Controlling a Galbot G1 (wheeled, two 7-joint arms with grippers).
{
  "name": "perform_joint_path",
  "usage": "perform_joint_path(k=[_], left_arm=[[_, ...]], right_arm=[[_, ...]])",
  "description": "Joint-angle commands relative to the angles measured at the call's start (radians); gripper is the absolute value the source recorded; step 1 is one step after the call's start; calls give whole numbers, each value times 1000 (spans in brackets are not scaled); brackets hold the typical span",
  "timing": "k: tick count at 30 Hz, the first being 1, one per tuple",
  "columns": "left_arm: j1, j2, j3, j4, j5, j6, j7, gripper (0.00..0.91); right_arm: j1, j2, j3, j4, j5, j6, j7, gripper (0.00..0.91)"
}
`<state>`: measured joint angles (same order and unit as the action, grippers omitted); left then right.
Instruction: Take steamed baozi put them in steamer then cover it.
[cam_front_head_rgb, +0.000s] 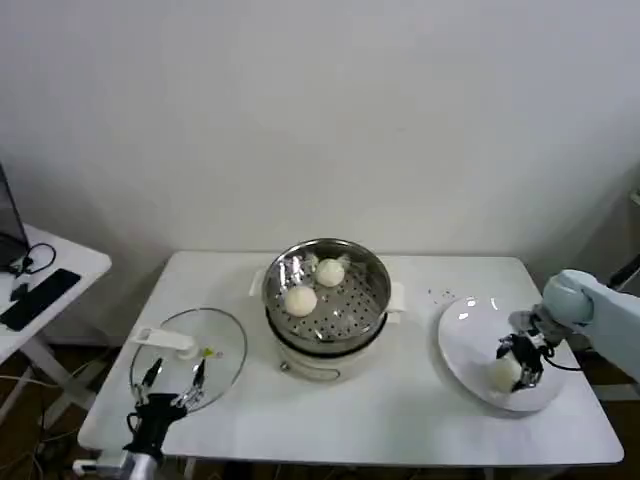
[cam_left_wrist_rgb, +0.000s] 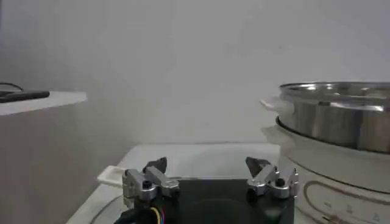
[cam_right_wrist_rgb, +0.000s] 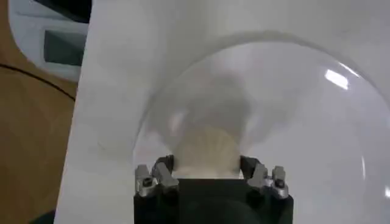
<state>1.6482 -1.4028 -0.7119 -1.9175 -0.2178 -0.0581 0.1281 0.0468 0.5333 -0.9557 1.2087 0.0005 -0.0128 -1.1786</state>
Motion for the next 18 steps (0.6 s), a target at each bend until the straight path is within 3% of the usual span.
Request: perform_joint_path(k=[1, 6, 12, 18], left_arm=[[-2, 3, 6, -5, 0, 3, 0, 907], [-3, 6, 10, -9, 2, 5, 0, 907], [3, 11, 6, -18, 3, 8, -1, 907], [6, 14, 5, -18, 0, 5, 0, 907]], right_arm=[[320, 13, -163, 67, 87, 10, -15, 766], [581, 83, -311, 133, 164, 48, -39, 766], [790, 184, -385, 201, 187, 136, -56, 766], [791, 277, -298, 303, -71, 282, -61, 766]])
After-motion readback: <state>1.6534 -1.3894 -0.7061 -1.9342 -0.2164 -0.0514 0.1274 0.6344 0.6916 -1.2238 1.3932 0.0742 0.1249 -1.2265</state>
